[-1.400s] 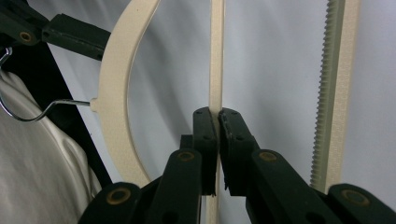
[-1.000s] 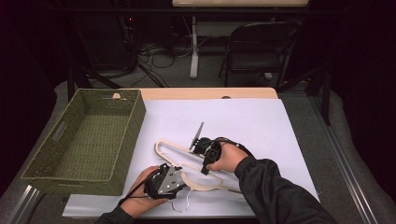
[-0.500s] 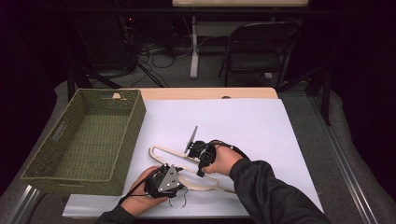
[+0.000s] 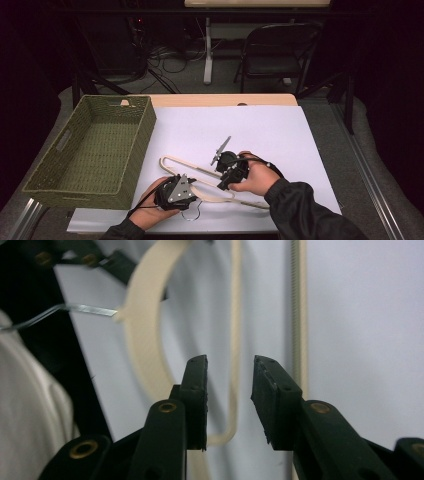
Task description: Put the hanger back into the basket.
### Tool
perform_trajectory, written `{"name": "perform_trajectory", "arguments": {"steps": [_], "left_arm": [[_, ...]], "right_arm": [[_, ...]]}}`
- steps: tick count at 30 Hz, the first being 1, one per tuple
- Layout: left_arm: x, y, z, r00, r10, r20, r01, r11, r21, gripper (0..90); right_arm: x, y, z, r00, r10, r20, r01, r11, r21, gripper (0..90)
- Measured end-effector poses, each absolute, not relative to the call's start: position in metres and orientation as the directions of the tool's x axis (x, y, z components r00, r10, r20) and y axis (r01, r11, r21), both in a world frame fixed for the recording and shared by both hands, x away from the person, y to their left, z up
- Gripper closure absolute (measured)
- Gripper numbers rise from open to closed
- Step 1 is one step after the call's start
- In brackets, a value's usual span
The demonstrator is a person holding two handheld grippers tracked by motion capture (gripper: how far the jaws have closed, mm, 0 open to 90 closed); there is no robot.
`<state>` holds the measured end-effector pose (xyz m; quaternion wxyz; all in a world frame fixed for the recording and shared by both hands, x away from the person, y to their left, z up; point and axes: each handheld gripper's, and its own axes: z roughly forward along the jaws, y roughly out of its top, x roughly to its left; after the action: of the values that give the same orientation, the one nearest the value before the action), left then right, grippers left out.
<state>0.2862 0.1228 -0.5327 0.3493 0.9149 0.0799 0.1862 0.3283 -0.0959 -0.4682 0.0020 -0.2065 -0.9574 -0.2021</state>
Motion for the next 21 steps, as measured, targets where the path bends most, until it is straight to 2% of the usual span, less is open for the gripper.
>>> {"name": "perform_trajectory", "arguments": {"steps": [7, 14, 17, 21], "left_arm": [[0.289, 0.123, -0.531, 0.924, 0.28, 0.26, 0.031, -0.733, 0.679, 48.3], [0.292, 0.123, -0.528, 0.928, 0.282, 0.245, 0.042, -0.73, 0.682, 48.4], [0.293, 0.123, -0.527, 0.929, 0.284, 0.238, 0.045, -0.725, 0.688, 48.3], [0.298, 0.125, -0.522, 0.928, 0.298, 0.223, 0.062, -0.714, 0.697, 47.4]], "right_arm": [[0.293, -0.097, -0.478, -0.95, 0.306, 0.066, 0.306, 0.864, 0.4, 58.4], [0.292, -0.082, -0.493, -0.959, 0.283, 0.003, 0.259, 0.876, 0.407, 54.4], [0.293, -0.075, -0.497, -0.962, 0.272, -0.034, 0.236, 0.885, 0.4, 57.9], [0.294, -0.073, -0.493, -0.965, 0.256, -0.061, 0.212, 0.893, 0.397, 69.8]]}}
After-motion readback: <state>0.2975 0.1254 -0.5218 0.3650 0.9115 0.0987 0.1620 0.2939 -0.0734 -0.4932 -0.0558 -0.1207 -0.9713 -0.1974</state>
